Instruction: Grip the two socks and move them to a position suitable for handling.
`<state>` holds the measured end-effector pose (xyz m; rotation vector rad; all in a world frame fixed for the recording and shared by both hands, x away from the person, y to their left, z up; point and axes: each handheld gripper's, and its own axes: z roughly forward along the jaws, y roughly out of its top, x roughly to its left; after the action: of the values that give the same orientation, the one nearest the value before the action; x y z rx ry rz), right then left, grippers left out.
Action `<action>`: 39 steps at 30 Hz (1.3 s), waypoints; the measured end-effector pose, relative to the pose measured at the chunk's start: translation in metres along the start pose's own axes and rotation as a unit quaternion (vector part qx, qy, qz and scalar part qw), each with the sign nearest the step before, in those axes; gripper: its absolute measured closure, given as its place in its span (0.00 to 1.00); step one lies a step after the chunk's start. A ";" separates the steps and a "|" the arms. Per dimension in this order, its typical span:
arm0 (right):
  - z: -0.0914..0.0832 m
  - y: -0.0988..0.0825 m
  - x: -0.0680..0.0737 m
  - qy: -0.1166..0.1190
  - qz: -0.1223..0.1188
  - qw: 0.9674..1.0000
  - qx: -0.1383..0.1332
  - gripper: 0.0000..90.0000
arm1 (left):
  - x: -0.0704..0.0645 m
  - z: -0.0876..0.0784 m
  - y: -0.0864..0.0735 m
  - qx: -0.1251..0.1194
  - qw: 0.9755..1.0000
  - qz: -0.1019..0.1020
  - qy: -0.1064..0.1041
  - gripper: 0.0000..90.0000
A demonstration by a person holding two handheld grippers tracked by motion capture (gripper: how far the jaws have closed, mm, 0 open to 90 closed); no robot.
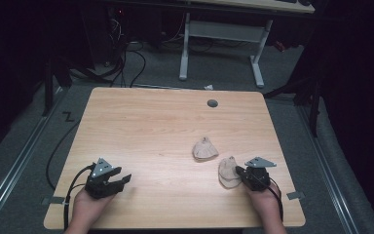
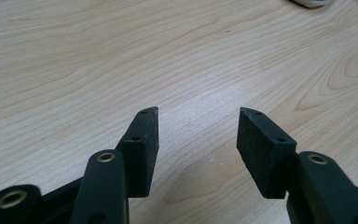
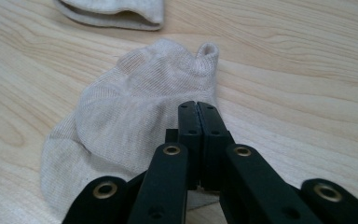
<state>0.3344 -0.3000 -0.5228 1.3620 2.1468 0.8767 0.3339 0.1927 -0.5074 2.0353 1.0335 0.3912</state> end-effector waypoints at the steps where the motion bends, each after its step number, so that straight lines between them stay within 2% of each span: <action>1: 0.000 0.000 0.001 0.002 -0.001 1.000 0.000 0.99 | 0.000 0.000 0.000 0.000 1.000 0.001 0.000 0.54; 12: 0.002 0.005 0.027 0.037 -0.033 0.999 0.006 0.97 | -0.003 0.001 0.000 0.001 1.000 0.008 0.002 0.54; 21: 0.004 0.011 0.056 0.082 -0.062 0.995 0.010 0.94 | -0.004 0.001 0.000 0.001 1.000 0.006 -0.002 0.54; 22: 0.002 0.012 0.058 0.082 -0.068 0.994 0.001 0.94 | -0.004 0.001 0.000 0.001 1.000 0.006 -0.002 0.54; 26: -0.005 0.016 0.056 0.068 -0.060 0.996 -0.023 0.96 | -0.004 0.002 0.000 0.001 1.000 0.006 -0.002 0.54; 32: 0.002 0.010 0.045 0.046 -0.047 0.998 -0.001 0.98 | -0.004 0.001 0.001 0.001 1.000 0.005 -0.003 0.54; 36: 0.005 0.010 0.046 0.050 -0.045 0.998 0.006 0.98 | -0.005 0.002 0.001 0.002 1.000 0.006 -0.003 0.54; 39: 0.007 0.011 0.051 0.058 -0.058 0.997 0.010 0.98 | -0.005 0.002 0.001 0.003 1.000 0.007 -0.003 0.54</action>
<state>0.3242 -0.2481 -0.5215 1.2097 2.3010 0.9116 0.3325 0.1869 -0.5073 2.0479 1.0177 0.3890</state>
